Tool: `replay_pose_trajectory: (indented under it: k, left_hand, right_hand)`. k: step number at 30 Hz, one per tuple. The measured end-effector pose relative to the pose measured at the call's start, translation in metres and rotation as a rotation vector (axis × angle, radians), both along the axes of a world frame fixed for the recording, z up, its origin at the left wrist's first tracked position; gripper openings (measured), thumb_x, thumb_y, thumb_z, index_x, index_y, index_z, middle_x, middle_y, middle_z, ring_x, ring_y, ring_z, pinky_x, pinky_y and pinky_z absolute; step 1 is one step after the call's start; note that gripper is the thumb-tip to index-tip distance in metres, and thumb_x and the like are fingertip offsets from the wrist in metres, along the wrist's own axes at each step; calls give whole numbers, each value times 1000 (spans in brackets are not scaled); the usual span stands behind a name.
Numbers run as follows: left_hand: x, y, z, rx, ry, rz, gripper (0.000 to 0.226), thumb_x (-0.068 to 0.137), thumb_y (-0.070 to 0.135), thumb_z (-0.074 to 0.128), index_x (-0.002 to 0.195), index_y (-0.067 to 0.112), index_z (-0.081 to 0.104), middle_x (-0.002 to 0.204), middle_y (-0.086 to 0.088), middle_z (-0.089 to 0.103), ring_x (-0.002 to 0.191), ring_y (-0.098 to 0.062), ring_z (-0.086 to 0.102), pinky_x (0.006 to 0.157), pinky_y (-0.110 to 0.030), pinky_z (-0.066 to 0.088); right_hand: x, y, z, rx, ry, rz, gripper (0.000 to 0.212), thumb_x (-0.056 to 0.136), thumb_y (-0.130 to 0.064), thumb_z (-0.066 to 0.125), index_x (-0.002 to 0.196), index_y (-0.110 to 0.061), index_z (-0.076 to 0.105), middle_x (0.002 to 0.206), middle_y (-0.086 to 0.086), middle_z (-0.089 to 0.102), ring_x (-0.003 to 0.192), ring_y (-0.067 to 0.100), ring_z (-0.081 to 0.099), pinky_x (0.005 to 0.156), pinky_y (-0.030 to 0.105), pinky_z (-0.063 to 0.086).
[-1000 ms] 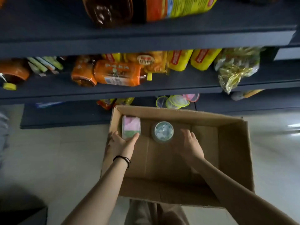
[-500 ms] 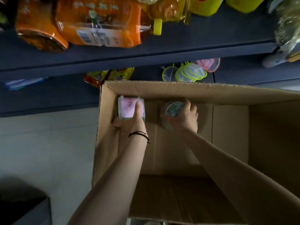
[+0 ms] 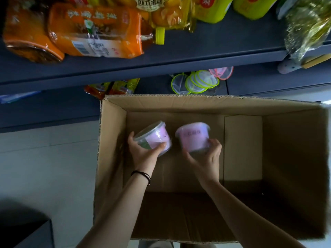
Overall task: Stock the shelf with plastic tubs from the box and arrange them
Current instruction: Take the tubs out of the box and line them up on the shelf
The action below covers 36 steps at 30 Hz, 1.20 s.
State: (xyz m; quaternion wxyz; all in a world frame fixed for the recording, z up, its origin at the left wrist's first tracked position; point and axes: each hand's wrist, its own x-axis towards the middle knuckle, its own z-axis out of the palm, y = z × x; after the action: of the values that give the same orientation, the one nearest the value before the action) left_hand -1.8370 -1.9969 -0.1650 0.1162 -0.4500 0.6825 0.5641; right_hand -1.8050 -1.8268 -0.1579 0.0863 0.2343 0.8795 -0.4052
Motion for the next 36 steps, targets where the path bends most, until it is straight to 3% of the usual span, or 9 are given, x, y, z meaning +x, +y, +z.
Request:
replay_pose_trajectory:
  k: [2,4,8,13,17,24,29,34,36]
  left_hand:
    - [4,3,-1,42,-15,23,123,59,11,91,152,21,13,153,-4,27,136,-16,37,108,-27,33]
    - [2,10,-1,50,-44,63,129,59,19,92,154,23,4,156,-2,20,139,-16,32,105,-25,30]
    - [-18,21,-4,42,-150,289,130,63,27,90,153,24,-4,157,-8,21,138,-28,36,108,-38,34]
    - [-7,20,-5,28,-59,238,97,59,22,93,138,11,37,131,-5,56,105,-12,58,80,-11,45]
    - [10,8,12,35,57,88,68,59,12,92,115,20,53,110,3,64,98,-7,64,80,-16,52]
    - [15,2,103,-61,297,-124,72,52,42,93,113,31,56,108,8,66,95,0,65,78,-18,52]
    - [-9,16,210,-139,521,-157,51,66,22,89,109,23,63,105,7,69,96,-3,66,84,-24,55]
    - [-13,37,320,-123,752,-25,66,62,14,91,115,24,54,110,14,64,103,-2,63,90,-24,53]
    - [-14,40,359,-147,842,-19,70,60,20,92,113,40,52,110,25,63,103,5,61,85,-13,49]
  right_hand:
    - [10,2,-2,79,-23,33,100,57,-35,90,133,-12,29,122,0,33,107,10,42,69,41,58]
    - [13,2,-3,63,-110,-15,117,52,-35,92,142,-13,21,133,6,34,111,15,44,81,43,55]
    - [-1,1,-1,-153,-217,-102,132,50,-40,92,147,-42,2,151,3,25,122,15,41,95,37,45]
    - [-13,5,-1,-88,-322,50,120,53,-46,89,148,-30,17,140,3,42,121,24,49,93,41,49]
    - [-10,6,16,-84,-290,-12,113,53,-46,89,144,-29,24,137,1,47,117,23,53,87,42,52]
    - [-21,19,96,-142,-64,-12,111,52,-47,90,142,-30,29,135,-2,48,122,17,51,98,41,47]
    - [-40,26,192,-252,107,-20,106,53,-50,88,140,-34,30,134,-8,49,123,12,49,99,42,47]
    - [-53,44,313,-308,303,19,108,55,-54,85,143,-36,25,136,-10,46,124,11,47,101,40,48]
    - [-60,48,360,-299,373,25,108,55,-55,84,143,-36,25,136,-10,46,125,12,46,102,38,46]
